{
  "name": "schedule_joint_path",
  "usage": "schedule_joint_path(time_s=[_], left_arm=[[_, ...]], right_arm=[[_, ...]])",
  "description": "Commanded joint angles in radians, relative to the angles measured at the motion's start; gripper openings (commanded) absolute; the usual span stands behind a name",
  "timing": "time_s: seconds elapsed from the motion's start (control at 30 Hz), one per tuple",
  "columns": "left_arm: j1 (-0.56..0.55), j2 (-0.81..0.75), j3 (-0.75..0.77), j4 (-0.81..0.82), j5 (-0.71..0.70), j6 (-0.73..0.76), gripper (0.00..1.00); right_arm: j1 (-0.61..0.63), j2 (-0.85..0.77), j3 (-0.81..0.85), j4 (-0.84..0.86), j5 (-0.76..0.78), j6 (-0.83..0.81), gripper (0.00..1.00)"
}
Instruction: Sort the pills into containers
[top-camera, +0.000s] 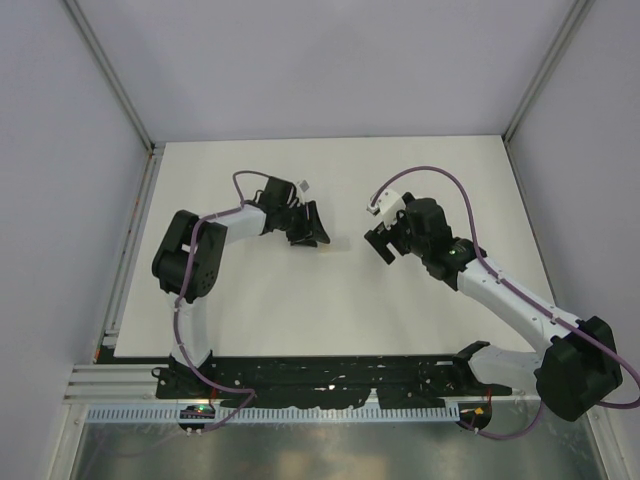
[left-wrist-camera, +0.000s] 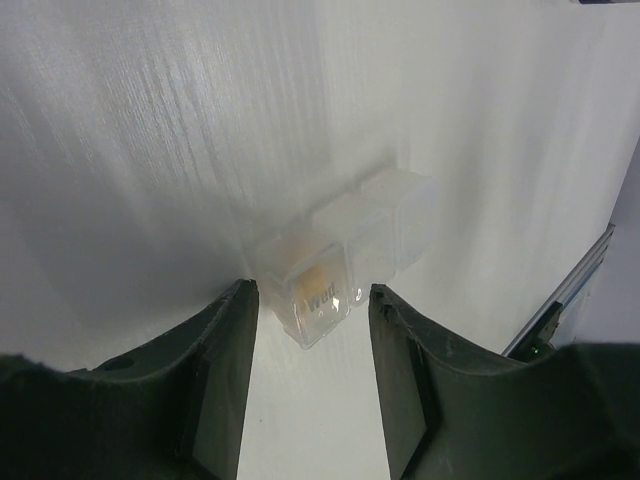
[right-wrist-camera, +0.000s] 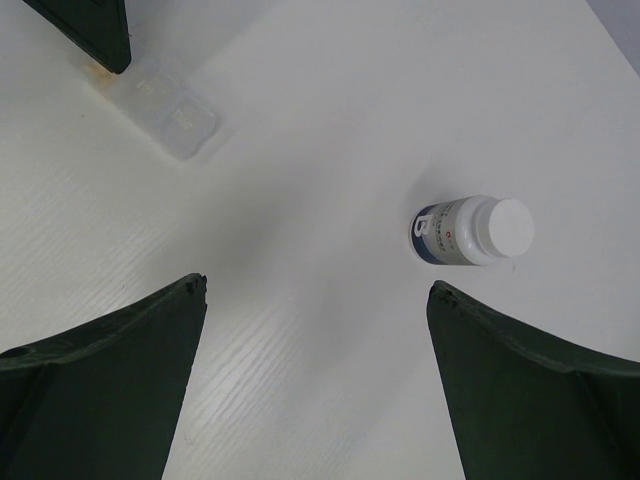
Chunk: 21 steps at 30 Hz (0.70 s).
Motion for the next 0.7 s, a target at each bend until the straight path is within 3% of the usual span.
schedule_joint_path(time_s=[0.0,0.47,0.67], left_arm=[[-0.002,-0.029,0.034,-0.035,-0.049,0.058,0.52],[-0.002,-0.147,-0.018,-0.014,-0.156,0.18,0.56],[-0.002,-0.265,-0.053,-0.008,-0.229,0.275,0.66]], right_arm=[[0.006,0.0,0.011,0.024,-0.005,-0.007,0.95],[0.004,0.014,0.012,0.03,0.027,-0.003,0.95],[0.004,0.021,0.014,0.031,0.042,-0.003,0.95]])
